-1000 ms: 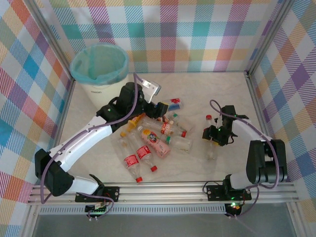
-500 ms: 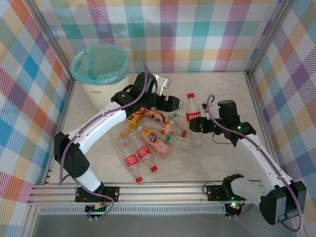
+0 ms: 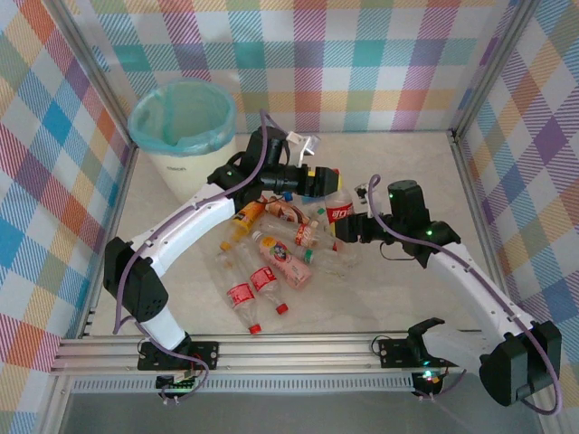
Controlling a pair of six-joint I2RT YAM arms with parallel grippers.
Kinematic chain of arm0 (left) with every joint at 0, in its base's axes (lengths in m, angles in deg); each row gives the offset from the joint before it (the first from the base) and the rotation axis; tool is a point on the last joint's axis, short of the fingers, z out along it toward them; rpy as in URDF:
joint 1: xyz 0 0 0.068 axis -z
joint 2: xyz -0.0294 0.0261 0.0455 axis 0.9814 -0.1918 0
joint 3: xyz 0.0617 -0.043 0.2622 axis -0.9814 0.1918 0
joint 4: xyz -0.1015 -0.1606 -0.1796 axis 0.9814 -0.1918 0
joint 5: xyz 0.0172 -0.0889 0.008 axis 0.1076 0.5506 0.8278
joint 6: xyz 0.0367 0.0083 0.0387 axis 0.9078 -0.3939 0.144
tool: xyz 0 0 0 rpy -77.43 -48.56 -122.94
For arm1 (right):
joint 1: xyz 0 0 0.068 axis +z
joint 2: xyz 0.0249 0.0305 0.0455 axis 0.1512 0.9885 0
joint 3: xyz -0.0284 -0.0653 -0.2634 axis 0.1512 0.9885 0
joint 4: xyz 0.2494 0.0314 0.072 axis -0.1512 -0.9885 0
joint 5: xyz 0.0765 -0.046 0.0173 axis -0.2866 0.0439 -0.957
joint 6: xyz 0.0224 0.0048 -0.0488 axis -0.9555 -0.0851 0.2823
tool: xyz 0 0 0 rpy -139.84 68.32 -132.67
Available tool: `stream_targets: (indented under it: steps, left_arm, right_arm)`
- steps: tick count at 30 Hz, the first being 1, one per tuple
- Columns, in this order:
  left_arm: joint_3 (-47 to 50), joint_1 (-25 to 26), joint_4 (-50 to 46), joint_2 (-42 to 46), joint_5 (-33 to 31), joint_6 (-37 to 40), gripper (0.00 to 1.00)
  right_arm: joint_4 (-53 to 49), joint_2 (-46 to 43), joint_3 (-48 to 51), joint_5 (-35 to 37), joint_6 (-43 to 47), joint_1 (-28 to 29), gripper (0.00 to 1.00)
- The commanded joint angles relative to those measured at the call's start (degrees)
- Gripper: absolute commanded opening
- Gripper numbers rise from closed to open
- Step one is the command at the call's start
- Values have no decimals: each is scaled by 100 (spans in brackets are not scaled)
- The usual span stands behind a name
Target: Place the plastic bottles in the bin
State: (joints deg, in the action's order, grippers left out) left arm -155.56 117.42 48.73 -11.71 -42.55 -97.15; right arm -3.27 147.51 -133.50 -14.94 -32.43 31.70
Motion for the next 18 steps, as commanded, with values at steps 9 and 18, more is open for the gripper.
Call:
stream_targets:
  steps: [9,18]
  left_arm:
    - [142,-60,429,282,126,-224,40]
    - [71,-60,159,608,-367,-121,0]
  right_arm:
    - [193,66,-285,-283,185,290,49]
    - [81,51,-625,58,65,363,56]
